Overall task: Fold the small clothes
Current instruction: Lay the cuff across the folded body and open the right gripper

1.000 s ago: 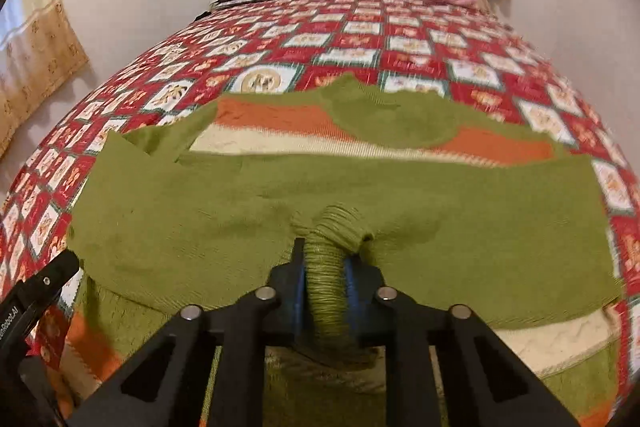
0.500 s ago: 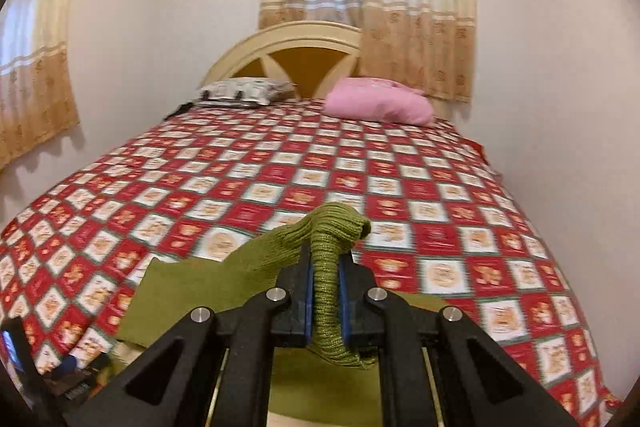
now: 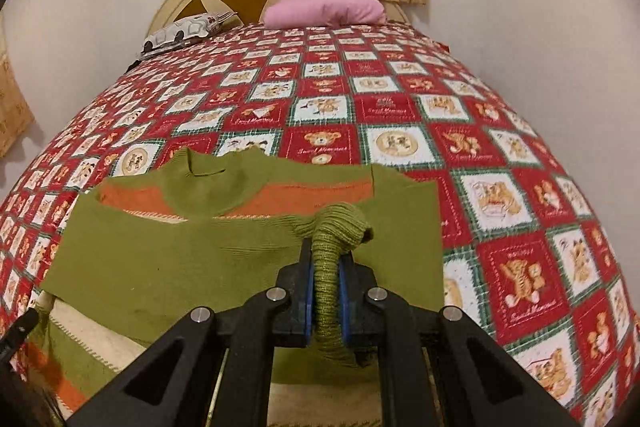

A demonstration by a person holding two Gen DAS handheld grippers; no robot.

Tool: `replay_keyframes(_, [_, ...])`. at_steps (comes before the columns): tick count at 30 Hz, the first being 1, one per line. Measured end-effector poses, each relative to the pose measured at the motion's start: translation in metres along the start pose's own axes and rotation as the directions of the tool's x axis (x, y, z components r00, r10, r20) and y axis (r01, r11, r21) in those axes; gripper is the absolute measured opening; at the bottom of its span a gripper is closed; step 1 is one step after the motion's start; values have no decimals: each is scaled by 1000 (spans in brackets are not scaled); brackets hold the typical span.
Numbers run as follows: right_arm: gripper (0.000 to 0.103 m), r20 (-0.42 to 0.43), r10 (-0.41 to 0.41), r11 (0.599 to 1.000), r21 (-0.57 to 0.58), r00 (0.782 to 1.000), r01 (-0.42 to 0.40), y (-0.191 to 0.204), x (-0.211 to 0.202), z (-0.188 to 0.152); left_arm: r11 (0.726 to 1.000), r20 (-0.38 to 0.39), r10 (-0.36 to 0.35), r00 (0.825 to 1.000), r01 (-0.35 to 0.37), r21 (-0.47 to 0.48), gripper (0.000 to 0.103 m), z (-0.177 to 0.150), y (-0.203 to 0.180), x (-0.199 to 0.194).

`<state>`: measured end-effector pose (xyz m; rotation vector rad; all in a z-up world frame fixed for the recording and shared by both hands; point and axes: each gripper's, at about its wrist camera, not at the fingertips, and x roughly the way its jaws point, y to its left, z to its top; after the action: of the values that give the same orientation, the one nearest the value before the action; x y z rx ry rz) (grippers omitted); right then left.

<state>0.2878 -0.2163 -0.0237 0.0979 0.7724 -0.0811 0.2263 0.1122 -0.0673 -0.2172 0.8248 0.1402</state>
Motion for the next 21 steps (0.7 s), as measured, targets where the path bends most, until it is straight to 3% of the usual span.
replay_keyframes(3, [9, 26, 19, 1000, 10, 999, -19, -2, -10, 3, 991, -24, 108, 994, -105, 89, 102, 16, -19, 16])
replay_keyframes(6, [9, 63, 9, 1000, 0, 998, -9, -1, -23, 9, 980, -83, 199, 976, -197, 35, 103, 25, -7, 36])
replay_keyframes(9, [9, 59, -50, 999, -20, 997, 51, -2, -22, 10, 980, -119, 167, 979, -177, -85, 103, 25, 17, 38])
replay_keyframes(11, [9, 33, -15, 1000, 8, 999, 14, -10, -13, 6, 977, -85, 154, 984, -165, -133, 103, 20, 24, 31])
replay_keyframes(14, [9, -38, 38, 999, 33, 999, -37, -15, 10, -9, 974, -74, 179, 981, -187, -130, 103, 16, 22, 32])
replay_keyframes(17, [11, -123, 44, 998, 48, 991, -39, -19, 37, -23, 976, -103, 154, 983, -168, -136, 103, 16, 26, 40])
replay_keyframes(19, [20, -115, 91, 990, 120, 989, -77, -33, 35, -21, 979, -88, 143, 986, -154, -133, 103, 14, 26, 35])
replay_keyframes(21, [21, -83, 31, 979, 201, 996, -13, -53, 21, -19, 981, -78, 131, 988, -140, -137, 103, 12, 26, 32])
